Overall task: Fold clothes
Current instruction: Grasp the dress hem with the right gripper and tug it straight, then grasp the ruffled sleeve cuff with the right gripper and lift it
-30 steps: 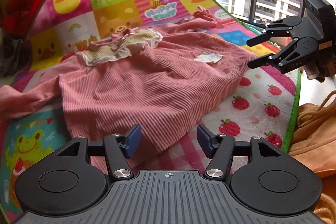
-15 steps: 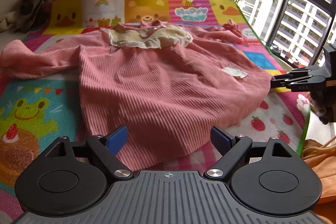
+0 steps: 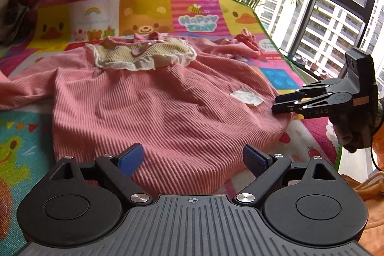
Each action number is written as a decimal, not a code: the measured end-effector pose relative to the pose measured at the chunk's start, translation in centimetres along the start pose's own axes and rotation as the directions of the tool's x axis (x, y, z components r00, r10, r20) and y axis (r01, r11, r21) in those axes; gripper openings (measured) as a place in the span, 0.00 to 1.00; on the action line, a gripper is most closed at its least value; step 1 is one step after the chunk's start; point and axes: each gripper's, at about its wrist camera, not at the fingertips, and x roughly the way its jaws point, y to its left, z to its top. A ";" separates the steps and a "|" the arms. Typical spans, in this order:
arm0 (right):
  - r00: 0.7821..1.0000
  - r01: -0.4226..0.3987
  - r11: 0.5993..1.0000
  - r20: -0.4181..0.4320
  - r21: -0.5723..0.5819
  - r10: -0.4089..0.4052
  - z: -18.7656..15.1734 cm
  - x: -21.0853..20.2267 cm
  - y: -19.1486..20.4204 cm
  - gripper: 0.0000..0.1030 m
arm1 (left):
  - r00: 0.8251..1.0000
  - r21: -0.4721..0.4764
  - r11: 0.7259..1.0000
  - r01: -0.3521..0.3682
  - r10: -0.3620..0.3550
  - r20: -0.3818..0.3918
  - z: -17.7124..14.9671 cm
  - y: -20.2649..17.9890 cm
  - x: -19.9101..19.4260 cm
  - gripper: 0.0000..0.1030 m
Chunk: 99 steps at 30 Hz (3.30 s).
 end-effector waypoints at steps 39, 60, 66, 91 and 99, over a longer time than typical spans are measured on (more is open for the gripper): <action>0.998 0.061 0.992 0.004 -0.111 -0.061 -0.7 -1.8 0.3 0.29 | 0.998 -0.014 1.000 0.005 -0.005 -0.056 -2.2 0.7 -0.4 0.95; 0.988 -0.119 0.950 0.132 0.288 0.083 11.1 12.2 -3.4 0.77 | 0.978 -0.360 0.930 -0.076 0.141 0.155 7.4 7.9 10.3 0.99; 0.996 0.002 0.984 0.086 0.179 -0.017 10.3 11.7 -4.4 0.73 | 0.978 -0.321 0.943 -0.086 0.141 0.153 6.4 8.6 9.8 0.99; 0.914 0.337 0.935 0.200 0.106 -0.352 14.8 10.8 -7.5 0.77 | 0.974 -0.391 0.920 0.008 0.081 0.211 5.7 10.0 9.3 1.00; 0.868 0.475 0.823 -0.012 0.311 -0.496 12.0 11.5 -18.8 0.62 | 0.974 -0.393 0.920 0.010 0.081 0.213 5.7 10.0 9.3 1.00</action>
